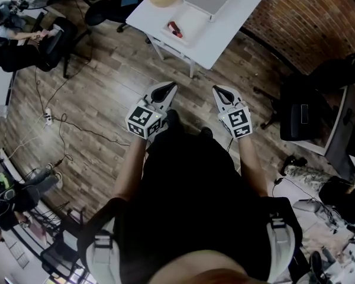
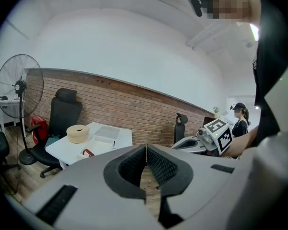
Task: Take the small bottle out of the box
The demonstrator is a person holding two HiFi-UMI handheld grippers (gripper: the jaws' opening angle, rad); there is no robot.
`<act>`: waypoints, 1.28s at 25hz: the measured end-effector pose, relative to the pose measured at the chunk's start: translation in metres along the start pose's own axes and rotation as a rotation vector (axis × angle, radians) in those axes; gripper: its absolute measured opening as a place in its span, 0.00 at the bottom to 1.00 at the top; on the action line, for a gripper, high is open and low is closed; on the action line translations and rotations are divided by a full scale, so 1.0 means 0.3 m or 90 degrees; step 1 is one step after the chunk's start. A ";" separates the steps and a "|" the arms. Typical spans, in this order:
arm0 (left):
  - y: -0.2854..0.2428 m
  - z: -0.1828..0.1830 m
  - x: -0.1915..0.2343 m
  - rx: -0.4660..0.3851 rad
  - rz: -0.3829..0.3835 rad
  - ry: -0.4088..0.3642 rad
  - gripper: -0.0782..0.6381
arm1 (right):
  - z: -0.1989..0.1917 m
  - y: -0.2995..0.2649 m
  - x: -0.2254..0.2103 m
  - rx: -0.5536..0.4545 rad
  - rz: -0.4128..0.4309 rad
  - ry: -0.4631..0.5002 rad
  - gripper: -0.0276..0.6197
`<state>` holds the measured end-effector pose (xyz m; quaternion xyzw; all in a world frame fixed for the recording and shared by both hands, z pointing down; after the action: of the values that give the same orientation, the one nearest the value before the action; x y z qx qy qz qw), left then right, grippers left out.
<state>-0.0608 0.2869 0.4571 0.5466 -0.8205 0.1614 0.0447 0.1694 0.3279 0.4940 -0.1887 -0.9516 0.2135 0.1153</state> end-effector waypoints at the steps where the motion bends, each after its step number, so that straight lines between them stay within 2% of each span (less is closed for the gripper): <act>1: 0.003 0.002 0.020 0.000 -0.002 0.000 0.14 | 0.008 -0.017 0.005 0.001 -0.002 0.001 0.04; 13: 0.049 0.025 0.208 0.001 -0.021 0.006 0.14 | 0.100 -0.173 0.066 0.011 -0.015 -0.001 0.04; 21: 0.095 0.008 0.267 0.001 -0.025 0.014 0.14 | 0.118 -0.224 0.108 0.023 -0.020 0.007 0.04; 32: 0.198 0.000 0.360 -0.006 -0.036 0.012 0.14 | 0.178 -0.304 0.195 0.023 -0.053 0.014 0.04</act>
<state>-0.1579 0.2123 0.4712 0.5679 -0.8050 0.1613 0.0592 0.0723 0.2561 0.4960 -0.1490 -0.9533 0.2234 0.1380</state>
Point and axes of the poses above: the fingertips, and each gripper's own axes: y backward along the fingers, x to its left, z out of its top, the point moved 8 cm from there along y, backward along the fingers, and after that the axes turned 11 degrees about -z, right-handed, at the moved point
